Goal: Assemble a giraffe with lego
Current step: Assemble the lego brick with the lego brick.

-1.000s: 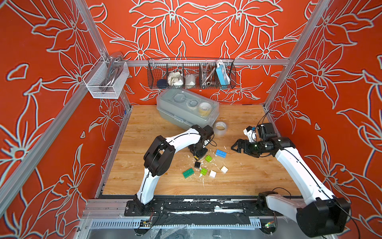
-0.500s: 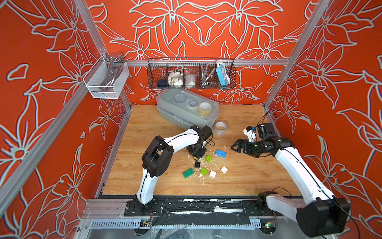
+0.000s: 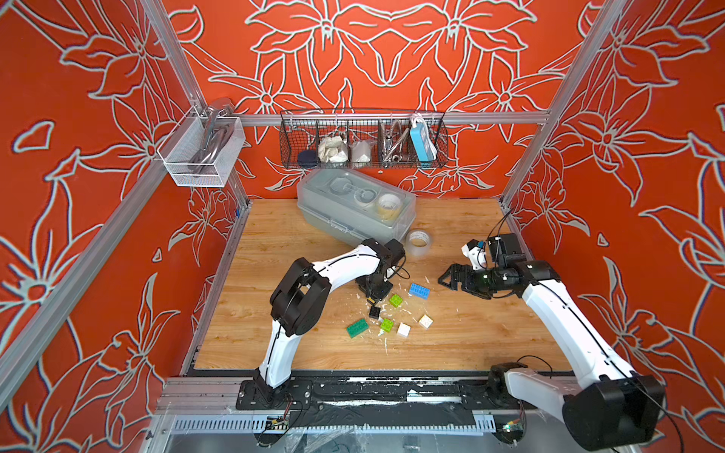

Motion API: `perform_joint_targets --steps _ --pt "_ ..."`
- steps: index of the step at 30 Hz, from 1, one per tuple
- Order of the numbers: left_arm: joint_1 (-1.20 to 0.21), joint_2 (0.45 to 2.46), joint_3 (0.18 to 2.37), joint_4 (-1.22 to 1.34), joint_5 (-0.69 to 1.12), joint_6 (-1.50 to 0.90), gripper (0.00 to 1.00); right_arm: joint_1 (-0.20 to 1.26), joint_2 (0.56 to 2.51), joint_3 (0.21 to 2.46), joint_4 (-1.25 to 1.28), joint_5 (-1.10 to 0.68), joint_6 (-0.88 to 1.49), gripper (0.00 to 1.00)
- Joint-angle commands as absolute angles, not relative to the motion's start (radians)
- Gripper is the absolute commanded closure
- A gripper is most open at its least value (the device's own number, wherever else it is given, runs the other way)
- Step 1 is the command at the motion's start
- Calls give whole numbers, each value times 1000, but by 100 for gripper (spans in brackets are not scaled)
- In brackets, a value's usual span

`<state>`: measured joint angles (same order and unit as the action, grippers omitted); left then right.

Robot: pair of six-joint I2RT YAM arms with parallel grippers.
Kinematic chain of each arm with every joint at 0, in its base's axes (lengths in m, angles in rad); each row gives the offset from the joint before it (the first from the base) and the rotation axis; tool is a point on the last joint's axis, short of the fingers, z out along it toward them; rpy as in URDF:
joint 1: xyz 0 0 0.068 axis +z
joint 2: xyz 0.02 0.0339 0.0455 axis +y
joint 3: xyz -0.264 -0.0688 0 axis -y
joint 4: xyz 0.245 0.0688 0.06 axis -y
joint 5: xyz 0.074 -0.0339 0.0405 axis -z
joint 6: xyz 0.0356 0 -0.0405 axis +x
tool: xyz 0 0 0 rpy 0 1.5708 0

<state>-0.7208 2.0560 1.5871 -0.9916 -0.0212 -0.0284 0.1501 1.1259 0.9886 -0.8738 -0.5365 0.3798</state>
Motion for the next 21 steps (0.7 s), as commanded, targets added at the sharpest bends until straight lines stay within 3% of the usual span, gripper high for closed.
perform_joint_targets --steps 1,9,21 --pt "-719 2121 1506 -1016 -51 38 87 140 1118 975 -865 -537 377 4" --pt "-733 2116 1503 -1018 56 21 87 139 1126 978 -861 -541 376 4" --pt "-736 2175 1551 -1086 8 -13 87 135 1124 967 -854 -546 375 3"
